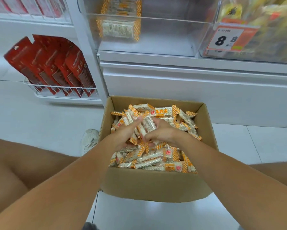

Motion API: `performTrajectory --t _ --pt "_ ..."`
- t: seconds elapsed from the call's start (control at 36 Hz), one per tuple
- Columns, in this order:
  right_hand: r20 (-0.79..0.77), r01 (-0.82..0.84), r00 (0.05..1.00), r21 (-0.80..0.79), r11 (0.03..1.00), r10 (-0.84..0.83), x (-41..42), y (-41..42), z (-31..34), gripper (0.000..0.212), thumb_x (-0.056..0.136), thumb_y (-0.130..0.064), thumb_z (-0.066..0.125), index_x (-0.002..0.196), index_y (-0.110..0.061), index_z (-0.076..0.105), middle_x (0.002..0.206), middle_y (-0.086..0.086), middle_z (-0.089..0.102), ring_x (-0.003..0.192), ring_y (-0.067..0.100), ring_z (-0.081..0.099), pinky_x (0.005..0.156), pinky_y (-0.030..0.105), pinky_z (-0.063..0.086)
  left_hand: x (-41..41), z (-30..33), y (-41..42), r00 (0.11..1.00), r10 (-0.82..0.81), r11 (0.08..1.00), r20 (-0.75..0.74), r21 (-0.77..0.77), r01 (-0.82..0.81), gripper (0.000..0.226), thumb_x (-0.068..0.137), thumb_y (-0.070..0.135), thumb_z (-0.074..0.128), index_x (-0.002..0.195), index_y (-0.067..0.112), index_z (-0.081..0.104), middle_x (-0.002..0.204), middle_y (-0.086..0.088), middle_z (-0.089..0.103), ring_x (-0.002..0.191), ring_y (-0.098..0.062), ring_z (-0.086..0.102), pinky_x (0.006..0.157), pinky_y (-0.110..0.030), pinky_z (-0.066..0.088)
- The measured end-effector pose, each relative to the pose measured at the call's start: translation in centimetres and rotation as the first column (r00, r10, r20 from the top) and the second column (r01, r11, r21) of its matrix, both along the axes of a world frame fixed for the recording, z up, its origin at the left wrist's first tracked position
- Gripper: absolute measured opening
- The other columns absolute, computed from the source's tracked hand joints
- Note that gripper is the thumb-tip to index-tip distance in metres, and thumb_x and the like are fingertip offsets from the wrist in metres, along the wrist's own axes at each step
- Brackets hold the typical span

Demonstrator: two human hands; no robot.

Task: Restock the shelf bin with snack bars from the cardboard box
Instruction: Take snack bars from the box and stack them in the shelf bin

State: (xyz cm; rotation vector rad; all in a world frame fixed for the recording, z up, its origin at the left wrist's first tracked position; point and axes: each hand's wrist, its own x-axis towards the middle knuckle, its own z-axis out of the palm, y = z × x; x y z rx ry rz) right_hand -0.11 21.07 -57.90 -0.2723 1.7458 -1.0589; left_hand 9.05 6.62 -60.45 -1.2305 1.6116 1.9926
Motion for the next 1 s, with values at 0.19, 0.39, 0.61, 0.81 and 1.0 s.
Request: performTrajectory --t 0.19,0.39,0.61,0.81,1.0 --pt "0.116 0.071 0.991 -0.077 0.995 -0.061 -1.2 0.6 0.4 0.055 0.085 -0.031 0.080 0.131 -0.012 0.057 0.115 0.005 0.065 0.091 0.019 0.069 0.090 0.043 0.059 0.3 1.7 0.1 0.987 0.111 0.951 -0.116 0.302 -0.071 0.039 0.090 0.027 0.069 0.122 0.004 0.063 0.115 -0.018 0.073 0.094 -0.028 0.075 0.083 -0.041 0.061" --pt "-0.241 0.257 0.940 0.038 0.966 -0.241 -1.2 -0.6 0.5 0.077 0.100 -0.061 0.039 0.154 -0.007 0.030 0.158 0.013 0.036 0.142 0.033 0.038 0.108 0.043 0.033 0.6 2.4 0.7 0.994 0.047 0.972 -0.096 0.234 -0.024 0.076 0.087 0.006 0.072 0.150 0.003 0.029 0.156 -0.010 0.037 0.146 -0.021 0.032 0.109 -0.043 0.039" --pt "-0.203 0.420 0.886 -0.037 0.907 -0.418 0.3 -2.6 -0.6 0.058 0.104 -0.046 0.045 0.142 -0.003 0.046 0.140 0.014 0.054 0.130 0.033 0.050 0.101 0.038 0.040 -0.2 0.5 1.0 0.990 0.100 0.965 -0.099 0.251 -0.072 0.142 0.043 0.039 0.103 0.158 0.017 0.022 0.161 -0.006 0.029 0.146 -0.026 0.033 0.071 -0.044 0.061" --pt "-0.214 0.406 0.894 0.013 0.914 -0.394 -0.7 -1.9 -0.9 0.034 0.095 -0.031 0.068 0.073 -0.005 0.070 0.062 0.008 0.064 0.053 0.024 0.059 0.062 0.040 0.062 -0.1 1.3 1.1 0.961 0.254 0.967 -0.109 0.024 -0.253 0.114 0.054 0.031 0.099 0.148 0.012 0.036 0.146 -0.004 0.049 0.130 -0.025 0.046 0.079 -0.041 0.047" --pt "-0.228 -0.097 0.948 0.453 0.886 0.220 -0.2 -0.2 -2.3 0.032 0.080 -0.024 0.084 0.077 -0.006 0.058 0.052 0.007 0.058 0.043 0.017 0.058 0.053 0.026 0.053 0.8 0.9 -0.4 0.955 0.288 0.946 -0.070 -0.138 -0.295 0.128 0.055 0.030 0.099 0.155 0.011 0.021 0.158 -0.013 0.036 0.141 -0.033 0.038 0.110 -0.057 0.038"
